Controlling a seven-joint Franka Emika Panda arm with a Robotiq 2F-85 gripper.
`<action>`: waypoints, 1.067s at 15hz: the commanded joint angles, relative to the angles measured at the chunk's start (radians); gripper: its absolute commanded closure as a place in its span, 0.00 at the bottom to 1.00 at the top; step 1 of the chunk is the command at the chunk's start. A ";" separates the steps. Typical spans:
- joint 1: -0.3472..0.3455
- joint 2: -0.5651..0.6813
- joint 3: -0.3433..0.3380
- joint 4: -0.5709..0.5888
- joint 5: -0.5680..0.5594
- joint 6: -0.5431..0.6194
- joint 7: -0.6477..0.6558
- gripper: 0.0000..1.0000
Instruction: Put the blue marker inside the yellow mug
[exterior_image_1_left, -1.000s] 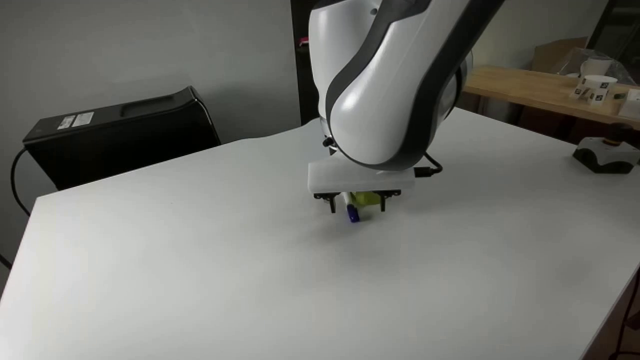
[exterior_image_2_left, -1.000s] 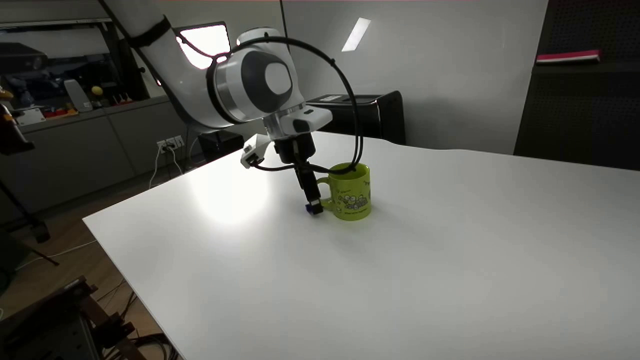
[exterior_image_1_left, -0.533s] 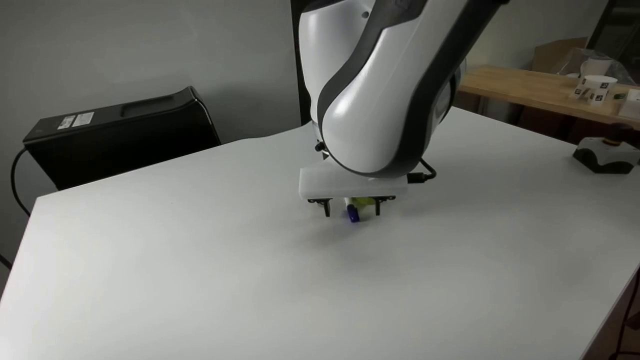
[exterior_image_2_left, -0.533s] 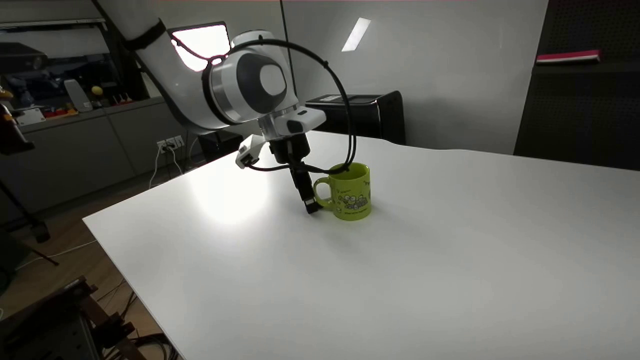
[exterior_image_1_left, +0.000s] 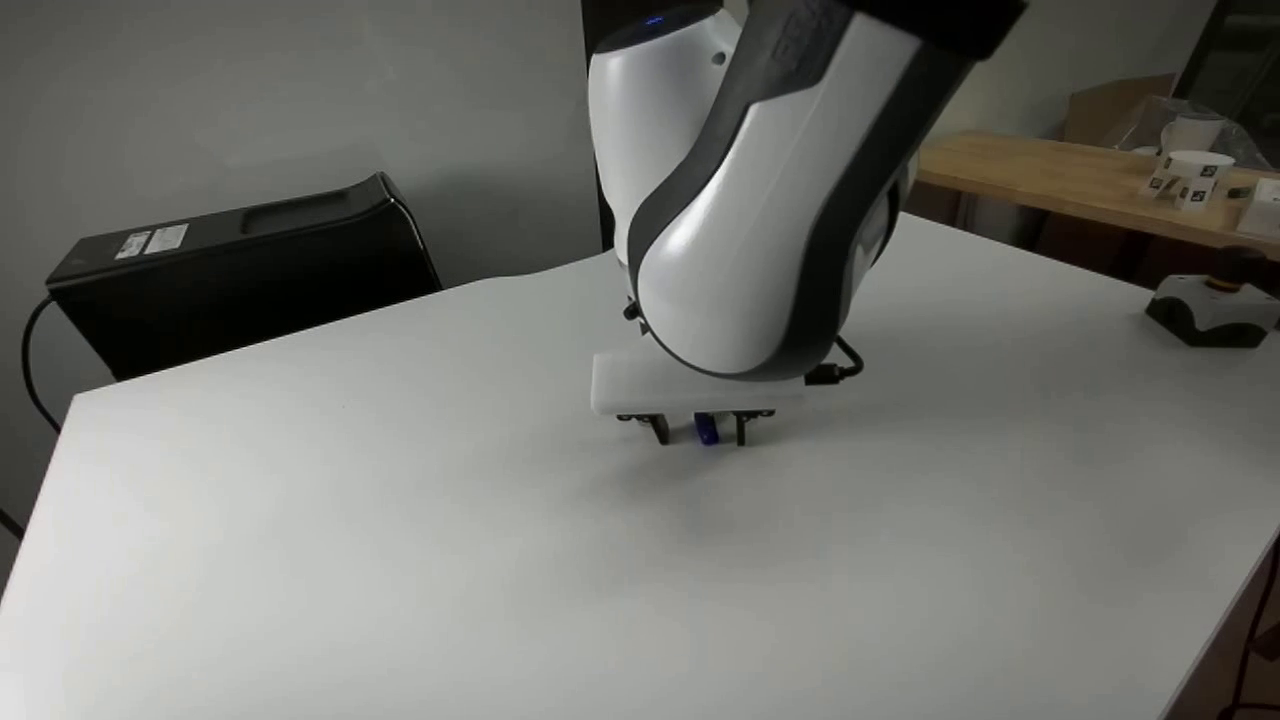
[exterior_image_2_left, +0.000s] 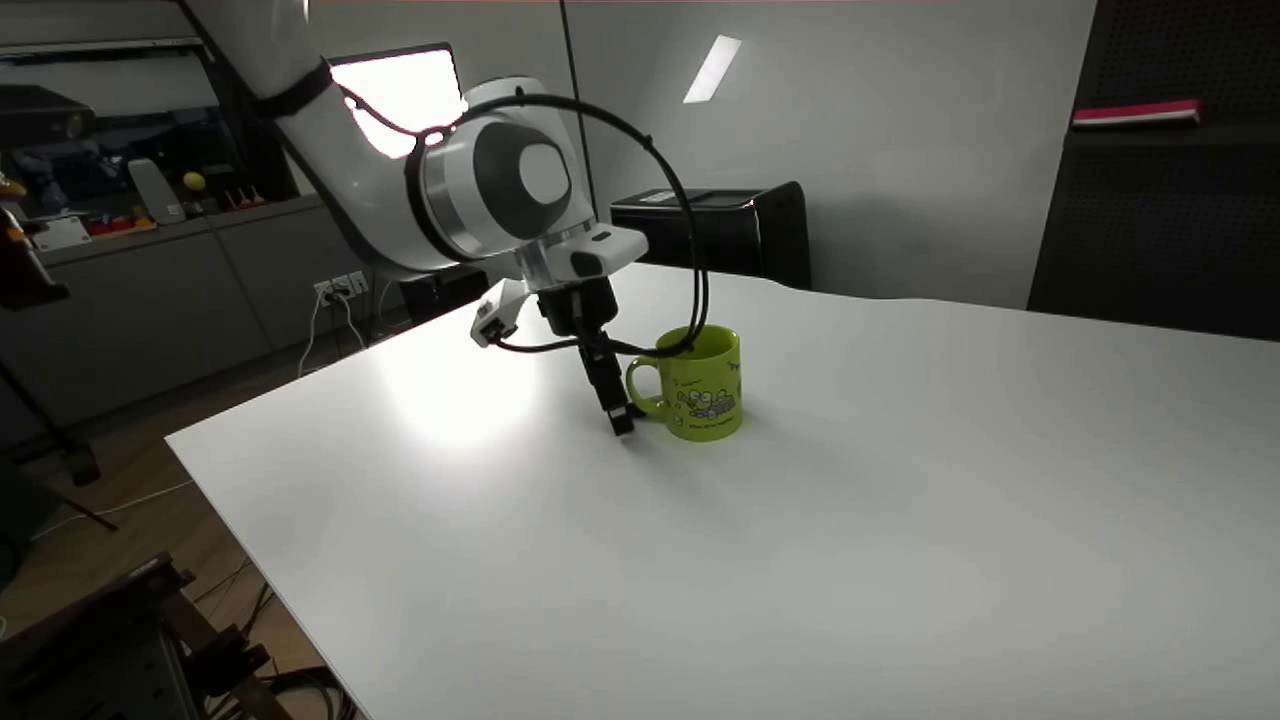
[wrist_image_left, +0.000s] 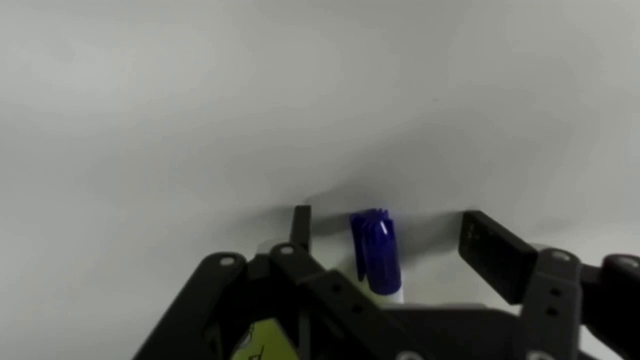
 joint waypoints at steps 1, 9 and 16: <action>0.022 0.019 -0.025 0.023 -0.016 -0.001 0.048 0.53; 0.010 -0.010 -0.042 0.048 -0.014 -0.040 0.046 0.95; -0.005 -0.031 -0.022 0.054 -0.012 -0.079 0.023 0.94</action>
